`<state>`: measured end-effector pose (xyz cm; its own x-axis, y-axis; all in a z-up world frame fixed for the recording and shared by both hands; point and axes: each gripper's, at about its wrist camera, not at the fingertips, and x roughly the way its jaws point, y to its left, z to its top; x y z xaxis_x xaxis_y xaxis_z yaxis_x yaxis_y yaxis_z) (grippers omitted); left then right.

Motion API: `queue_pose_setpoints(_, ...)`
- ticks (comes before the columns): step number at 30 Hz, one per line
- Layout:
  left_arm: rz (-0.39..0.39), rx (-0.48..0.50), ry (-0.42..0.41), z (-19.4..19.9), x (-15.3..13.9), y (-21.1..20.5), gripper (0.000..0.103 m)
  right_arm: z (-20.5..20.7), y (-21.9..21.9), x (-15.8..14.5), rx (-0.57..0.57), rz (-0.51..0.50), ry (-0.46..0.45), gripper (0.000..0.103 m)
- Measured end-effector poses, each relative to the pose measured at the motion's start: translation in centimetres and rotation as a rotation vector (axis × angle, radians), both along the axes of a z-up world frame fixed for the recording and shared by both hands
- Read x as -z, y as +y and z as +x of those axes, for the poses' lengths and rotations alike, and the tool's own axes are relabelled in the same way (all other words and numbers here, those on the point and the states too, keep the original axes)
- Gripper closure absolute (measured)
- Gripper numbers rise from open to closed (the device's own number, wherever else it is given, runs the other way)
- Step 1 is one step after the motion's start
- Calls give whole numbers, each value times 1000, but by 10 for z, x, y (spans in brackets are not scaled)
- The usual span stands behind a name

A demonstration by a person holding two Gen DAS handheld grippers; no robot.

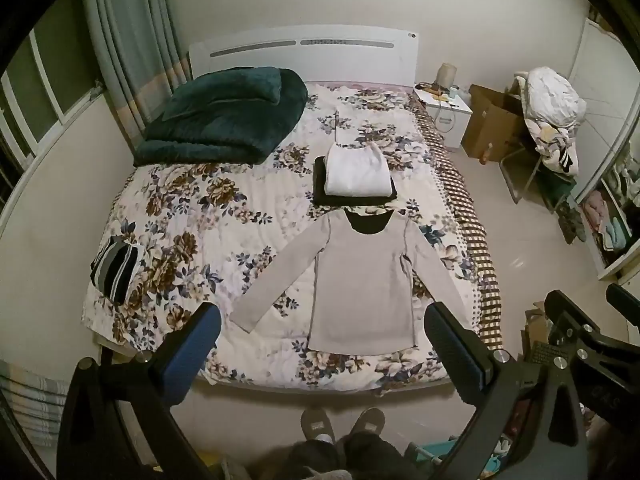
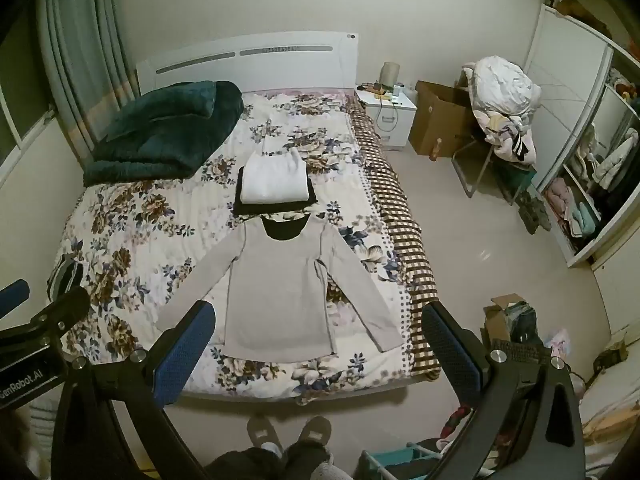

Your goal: Fold small clothes

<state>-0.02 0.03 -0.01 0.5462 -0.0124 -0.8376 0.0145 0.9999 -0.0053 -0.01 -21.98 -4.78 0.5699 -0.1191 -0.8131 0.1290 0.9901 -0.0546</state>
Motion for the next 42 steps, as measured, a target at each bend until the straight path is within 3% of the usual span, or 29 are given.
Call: queue_pose_setpoints(42, -6, 2, -17, 6, -15, -18, 0, 4, -3, -15, 5, -19, -22, 0)
